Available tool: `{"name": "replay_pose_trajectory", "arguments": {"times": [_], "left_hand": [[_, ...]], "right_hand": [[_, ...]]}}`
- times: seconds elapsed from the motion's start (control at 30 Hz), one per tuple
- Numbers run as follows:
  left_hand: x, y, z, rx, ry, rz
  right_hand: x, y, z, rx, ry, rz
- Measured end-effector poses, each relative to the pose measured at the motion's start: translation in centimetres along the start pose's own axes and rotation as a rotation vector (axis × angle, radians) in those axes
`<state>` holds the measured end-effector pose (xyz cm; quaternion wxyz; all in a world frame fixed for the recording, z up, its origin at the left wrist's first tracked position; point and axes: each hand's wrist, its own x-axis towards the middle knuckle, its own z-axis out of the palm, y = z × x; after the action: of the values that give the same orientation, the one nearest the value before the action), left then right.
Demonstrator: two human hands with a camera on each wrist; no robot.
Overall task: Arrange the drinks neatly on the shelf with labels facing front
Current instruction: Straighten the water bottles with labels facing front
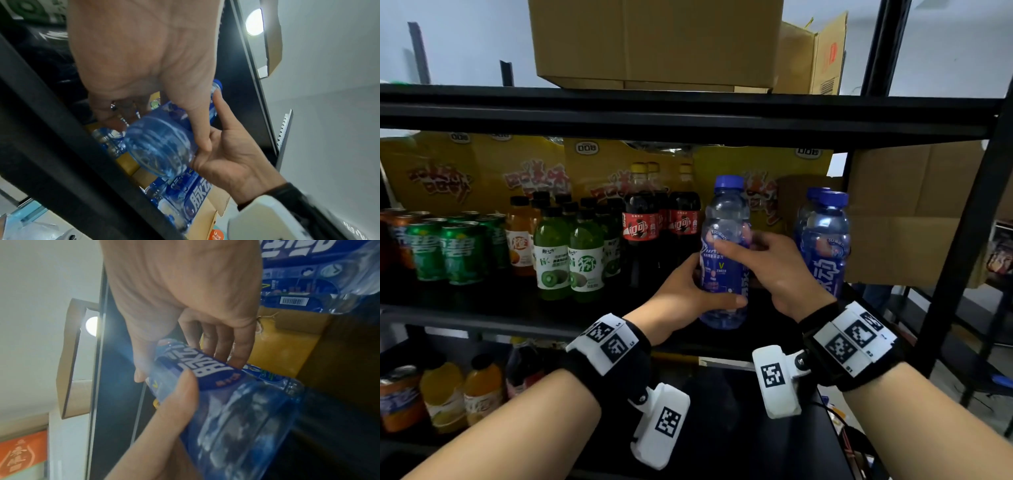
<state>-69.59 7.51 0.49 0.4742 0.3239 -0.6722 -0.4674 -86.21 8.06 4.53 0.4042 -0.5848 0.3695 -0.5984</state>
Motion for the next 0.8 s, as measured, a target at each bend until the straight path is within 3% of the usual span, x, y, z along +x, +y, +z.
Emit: {"name": "replay_pose_trajectory", "arguments": {"times": [0.1,0.27,0.47,0.63,0.8], "left_hand": [[-0.2,0.4,0.5,-0.03,-0.079,0.0],[-0.8,1.9,-0.2,-0.339,-0.169,-0.191],[-1.4,3.8,-1.1,-0.367,-0.253,-0.275],[-1.0,5.5,0.7,-0.415,-0.147,-0.466],[-0.7,5.6,2.8,-0.545,-0.084,-0.561]], "right_hand": [[0.0,-0.3,0.0,0.033,0.024,-0.044],[0.1,-0.2,0.1,0.063,0.05,0.022],[0.3,-1.3,-1.8,-0.133,-0.01,0.119],[-0.2,-0.7,-2.7,-0.29,-0.045,0.31],[-1.3,0.2,-3.5,-0.357,-0.081,0.378]]}}
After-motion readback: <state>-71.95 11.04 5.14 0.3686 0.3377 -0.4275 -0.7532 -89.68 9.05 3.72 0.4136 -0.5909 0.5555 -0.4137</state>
